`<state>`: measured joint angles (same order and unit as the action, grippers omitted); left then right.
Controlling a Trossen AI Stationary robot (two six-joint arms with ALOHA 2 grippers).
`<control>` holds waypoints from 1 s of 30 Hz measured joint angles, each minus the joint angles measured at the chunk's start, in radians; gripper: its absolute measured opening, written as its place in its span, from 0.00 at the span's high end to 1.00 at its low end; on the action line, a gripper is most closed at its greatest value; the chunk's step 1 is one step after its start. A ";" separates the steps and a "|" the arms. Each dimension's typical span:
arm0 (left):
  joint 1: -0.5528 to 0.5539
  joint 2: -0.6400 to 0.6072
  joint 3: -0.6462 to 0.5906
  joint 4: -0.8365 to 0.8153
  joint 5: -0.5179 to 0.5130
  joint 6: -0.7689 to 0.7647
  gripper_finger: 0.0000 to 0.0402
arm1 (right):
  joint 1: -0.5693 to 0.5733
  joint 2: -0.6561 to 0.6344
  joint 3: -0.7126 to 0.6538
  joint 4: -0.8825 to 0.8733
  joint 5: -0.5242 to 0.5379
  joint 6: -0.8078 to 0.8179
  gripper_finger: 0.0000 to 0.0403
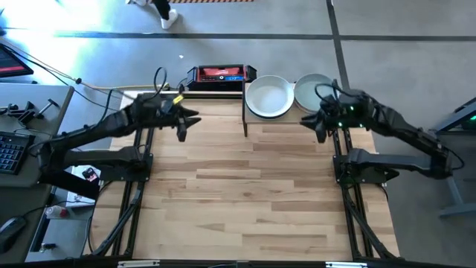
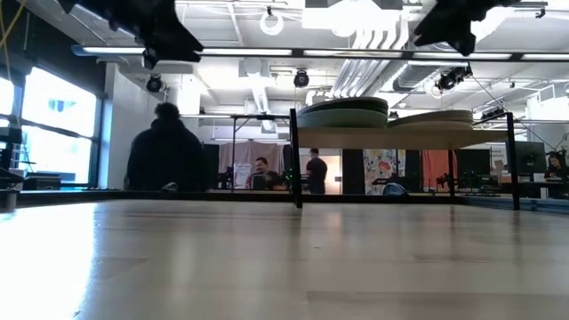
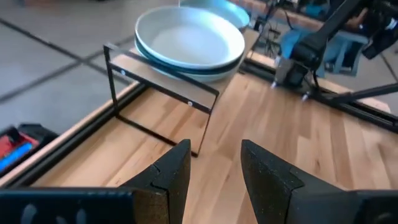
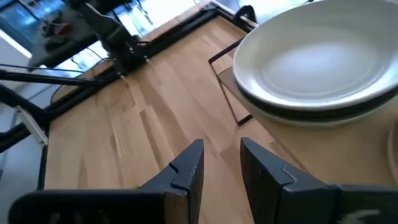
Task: Place and stack plates onto a shelf
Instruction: Return to Home Position
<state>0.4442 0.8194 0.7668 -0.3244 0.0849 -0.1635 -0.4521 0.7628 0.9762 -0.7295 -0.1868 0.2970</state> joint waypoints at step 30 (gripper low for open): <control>-0.180 -0.285 -0.660 0.496 -0.078 -0.017 0.67 | 0.113 -0.312 -0.783 0.699 -0.001 -0.010 0.78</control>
<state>0.2641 0.5346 0.1070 0.1714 0.0068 -0.1804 -0.3393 0.4507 0.1934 -0.0304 -0.1879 0.2870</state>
